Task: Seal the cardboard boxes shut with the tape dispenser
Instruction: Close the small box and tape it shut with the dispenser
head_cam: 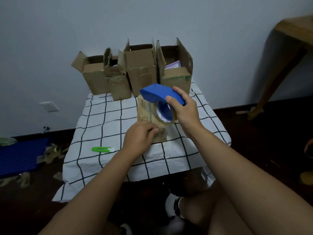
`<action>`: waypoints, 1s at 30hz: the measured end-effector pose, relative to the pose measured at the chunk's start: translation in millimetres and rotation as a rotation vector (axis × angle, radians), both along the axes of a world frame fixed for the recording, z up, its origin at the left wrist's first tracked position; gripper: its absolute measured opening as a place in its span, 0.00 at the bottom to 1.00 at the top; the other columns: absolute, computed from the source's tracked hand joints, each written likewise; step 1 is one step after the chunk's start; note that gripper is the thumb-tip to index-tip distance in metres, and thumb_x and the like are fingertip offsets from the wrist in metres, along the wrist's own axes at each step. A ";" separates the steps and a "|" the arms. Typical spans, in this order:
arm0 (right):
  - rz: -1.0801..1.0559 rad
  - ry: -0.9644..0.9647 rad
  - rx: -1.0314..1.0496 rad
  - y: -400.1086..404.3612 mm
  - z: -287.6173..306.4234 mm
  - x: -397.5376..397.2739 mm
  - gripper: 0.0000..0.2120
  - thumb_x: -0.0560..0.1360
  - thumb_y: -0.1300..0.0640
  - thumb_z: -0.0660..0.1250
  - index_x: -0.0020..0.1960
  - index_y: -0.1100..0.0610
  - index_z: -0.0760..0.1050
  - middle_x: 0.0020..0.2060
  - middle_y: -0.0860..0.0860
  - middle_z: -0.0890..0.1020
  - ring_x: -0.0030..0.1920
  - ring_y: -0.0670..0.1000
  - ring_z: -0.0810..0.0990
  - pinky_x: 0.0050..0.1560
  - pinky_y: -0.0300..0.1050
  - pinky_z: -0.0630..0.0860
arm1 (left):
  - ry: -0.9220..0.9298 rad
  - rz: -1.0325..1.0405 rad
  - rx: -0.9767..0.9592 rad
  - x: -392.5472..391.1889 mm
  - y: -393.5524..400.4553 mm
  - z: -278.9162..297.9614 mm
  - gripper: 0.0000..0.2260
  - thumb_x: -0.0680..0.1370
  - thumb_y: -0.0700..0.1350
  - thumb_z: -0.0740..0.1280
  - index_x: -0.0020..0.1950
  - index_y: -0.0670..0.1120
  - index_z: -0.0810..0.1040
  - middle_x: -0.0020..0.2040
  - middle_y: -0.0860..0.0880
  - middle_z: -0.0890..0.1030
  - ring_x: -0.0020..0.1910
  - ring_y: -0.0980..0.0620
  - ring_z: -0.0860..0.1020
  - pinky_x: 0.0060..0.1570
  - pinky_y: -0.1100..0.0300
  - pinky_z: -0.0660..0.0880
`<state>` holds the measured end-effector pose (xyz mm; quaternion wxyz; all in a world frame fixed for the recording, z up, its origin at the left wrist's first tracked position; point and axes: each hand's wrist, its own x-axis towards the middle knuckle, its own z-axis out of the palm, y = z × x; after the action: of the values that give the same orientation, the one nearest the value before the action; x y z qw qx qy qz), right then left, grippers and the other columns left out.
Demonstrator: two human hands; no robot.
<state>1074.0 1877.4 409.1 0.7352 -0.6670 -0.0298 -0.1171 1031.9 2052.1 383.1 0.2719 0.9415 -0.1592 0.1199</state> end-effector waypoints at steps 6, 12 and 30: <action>0.002 0.005 -0.020 0.9 -2.1 -1.7 0.20 0.74 0.49 0.72 0.64 0.43 0.74 0.63 0.46 0.78 0.61 0.43 0.78 0.57 0.36 0.77 | -0.094 -0.068 0.106 1.7 0.4 -3.7 0.04 0.78 0.43 0.69 0.49 0.44 0.82 0.45 0.48 0.81 0.46 0.45 0.76 0.46 0.52 0.70; 0.016 0.003 -0.032 1.2 0.3 -3.6 0.21 0.72 0.47 0.73 0.64 0.42 0.74 0.61 0.42 0.78 0.57 0.39 0.79 0.53 0.33 0.77 | -0.156 -0.031 -0.020 0.0 13.2 -6.5 0.07 0.78 0.47 0.68 0.50 0.44 0.82 0.47 0.49 0.82 0.47 0.47 0.76 0.48 0.53 0.72; 0.011 -0.017 -0.054 2.2 -1.5 -3.9 0.19 0.75 0.51 0.73 0.65 0.43 0.74 0.60 0.41 0.77 0.56 0.37 0.78 0.51 0.31 0.76 | -0.166 0.059 -0.175 -8.6 29.0 -30.5 0.07 0.78 0.44 0.69 0.54 0.44 0.80 0.51 0.51 0.78 0.52 0.49 0.73 0.52 0.60 0.71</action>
<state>1070.2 1879.6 407.6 0.7172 -0.6855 -0.0429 -0.1179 1023.3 2081.1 352.6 0.3354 0.9052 -0.1421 0.2187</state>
